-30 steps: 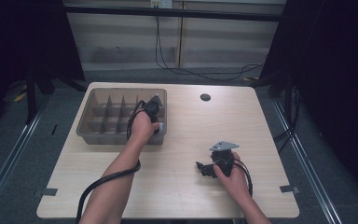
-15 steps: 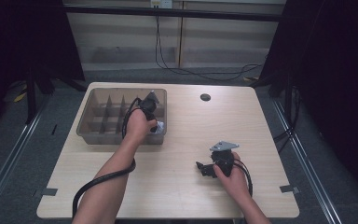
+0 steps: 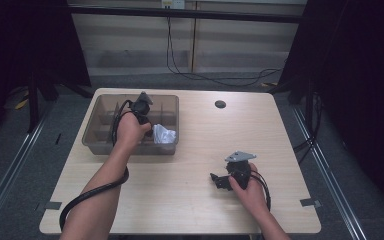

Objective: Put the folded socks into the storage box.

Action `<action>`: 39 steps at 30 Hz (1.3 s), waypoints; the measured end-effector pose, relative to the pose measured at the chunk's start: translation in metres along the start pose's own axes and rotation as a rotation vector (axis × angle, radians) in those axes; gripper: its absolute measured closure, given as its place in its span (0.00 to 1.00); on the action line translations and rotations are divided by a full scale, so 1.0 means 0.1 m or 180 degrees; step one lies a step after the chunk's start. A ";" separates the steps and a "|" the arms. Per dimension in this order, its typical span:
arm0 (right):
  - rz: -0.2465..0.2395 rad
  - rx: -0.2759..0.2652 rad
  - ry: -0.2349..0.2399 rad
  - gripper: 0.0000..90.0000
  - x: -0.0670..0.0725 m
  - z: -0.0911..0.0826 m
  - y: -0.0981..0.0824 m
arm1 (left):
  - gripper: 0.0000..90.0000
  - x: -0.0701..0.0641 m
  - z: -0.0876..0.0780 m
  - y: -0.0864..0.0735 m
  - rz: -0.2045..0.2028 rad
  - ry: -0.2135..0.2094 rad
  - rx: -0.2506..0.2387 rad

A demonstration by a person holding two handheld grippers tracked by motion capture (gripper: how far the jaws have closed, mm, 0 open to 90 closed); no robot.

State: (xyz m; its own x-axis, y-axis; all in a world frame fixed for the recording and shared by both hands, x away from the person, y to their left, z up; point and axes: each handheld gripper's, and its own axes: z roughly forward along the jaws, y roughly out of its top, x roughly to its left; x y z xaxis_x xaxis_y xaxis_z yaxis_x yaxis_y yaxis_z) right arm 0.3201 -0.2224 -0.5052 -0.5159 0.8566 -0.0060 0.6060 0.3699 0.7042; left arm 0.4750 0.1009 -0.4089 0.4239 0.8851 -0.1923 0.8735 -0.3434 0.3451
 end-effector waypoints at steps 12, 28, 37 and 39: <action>0.0001 0.0003 0.0001 0.12 0.00 0.00 0.00 | 0.93 -0.10 0.11 0.07 0.0000 -0.0150 -0.0109; 0.0012 0.0009 0.0002 0.12 0.00 0.00 0.00 | 0.94 -0.44 0.39 0.15 0.0295 -0.0089 0.0077; 0.0005 0.0005 0.0002 0.12 0.00 0.00 0.00 | 0.95 -0.44 0.46 0.12 0.0342 -0.0074 0.0088; 0.0002 0.0004 0.0002 0.12 0.00 0.00 0.00 | 0.95 -0.43 0.44 0.11 0.0347 -0.0089 0.0065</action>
State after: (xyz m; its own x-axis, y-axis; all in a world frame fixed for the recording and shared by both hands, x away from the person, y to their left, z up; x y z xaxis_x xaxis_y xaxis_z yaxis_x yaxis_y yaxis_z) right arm 0.3201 -0.2222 -0.5053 -0.5159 0.8566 -0.0053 0.6071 0.3700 0.7033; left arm 0.4773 0.0453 -0.4368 0.5229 0.8331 -0.1803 0.8265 -0.4437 0.3465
